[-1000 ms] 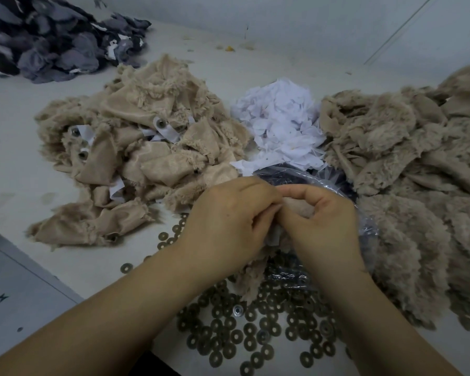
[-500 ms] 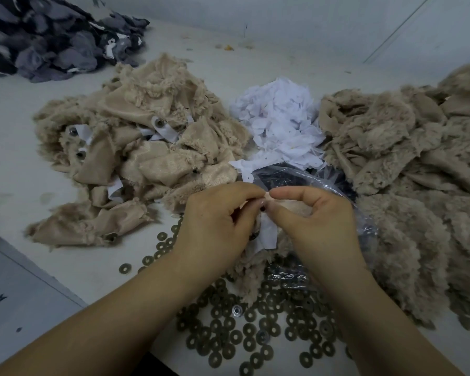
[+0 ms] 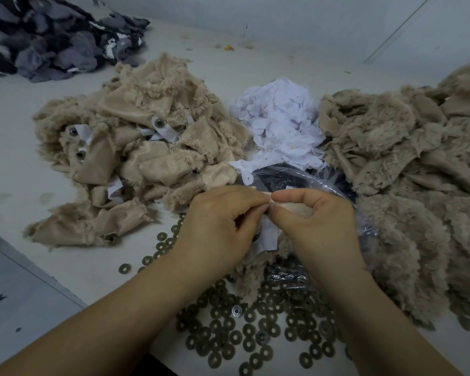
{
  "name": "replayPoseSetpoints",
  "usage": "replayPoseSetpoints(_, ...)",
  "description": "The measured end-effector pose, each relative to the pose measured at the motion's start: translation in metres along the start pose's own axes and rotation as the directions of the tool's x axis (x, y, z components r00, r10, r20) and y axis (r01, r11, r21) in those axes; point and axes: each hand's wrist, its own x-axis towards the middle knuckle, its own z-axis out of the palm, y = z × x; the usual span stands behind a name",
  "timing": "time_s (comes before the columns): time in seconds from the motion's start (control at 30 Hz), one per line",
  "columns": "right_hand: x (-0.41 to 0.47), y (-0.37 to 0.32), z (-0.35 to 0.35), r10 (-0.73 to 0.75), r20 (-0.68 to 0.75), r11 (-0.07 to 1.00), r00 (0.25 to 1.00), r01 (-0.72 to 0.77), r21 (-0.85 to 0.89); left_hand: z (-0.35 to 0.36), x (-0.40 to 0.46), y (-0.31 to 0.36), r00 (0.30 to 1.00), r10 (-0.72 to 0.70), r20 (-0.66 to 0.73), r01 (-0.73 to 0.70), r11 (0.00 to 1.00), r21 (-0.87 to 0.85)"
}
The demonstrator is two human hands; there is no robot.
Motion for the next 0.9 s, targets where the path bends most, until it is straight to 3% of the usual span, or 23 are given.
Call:
replayPoseSetpoints(0.27,0.003,0.002,-0.003,0.054,-0.025,0.998,0.998,-0.053,0.013,0.002,-0.001,0.003,0.999,-0.017,0.043,0.021,0.995,-0.094)
replayPoseSetpoints(0.37,0.003,0.002,-0.003,0.091,0.003,0.995,0.996,-0.091,0.045,-0.001,0.004,0.006,0.967,-0.241,0.084,0.254,0.94,-0.23)
replayPoseSetpoints(0.43,0.002,0.0,-0.003,0.13,0.044,0.986,0.991,-0.134,0.101,-0.004,0.009,0.008,0.889,-0.433,0.15,0.458,0.82,-0.344)
replayPoseSetpoints(0.5,0.001,-0.003,-0.002,0.146,0.086,0.975,0.986,-0.158,0.157,-0.004,0.013,0.009,0.838,-0.513,0.186,0.542,0.741,-0.396)
replayPoseSetpoints(0.9,-0.002,-0.006,-0.002,0.121,0.162,0.928,0.979,-0.17,0.33,0.001,0.015,0.003,0.904,-0.381,0.196,0.427,0.839,-0.337)
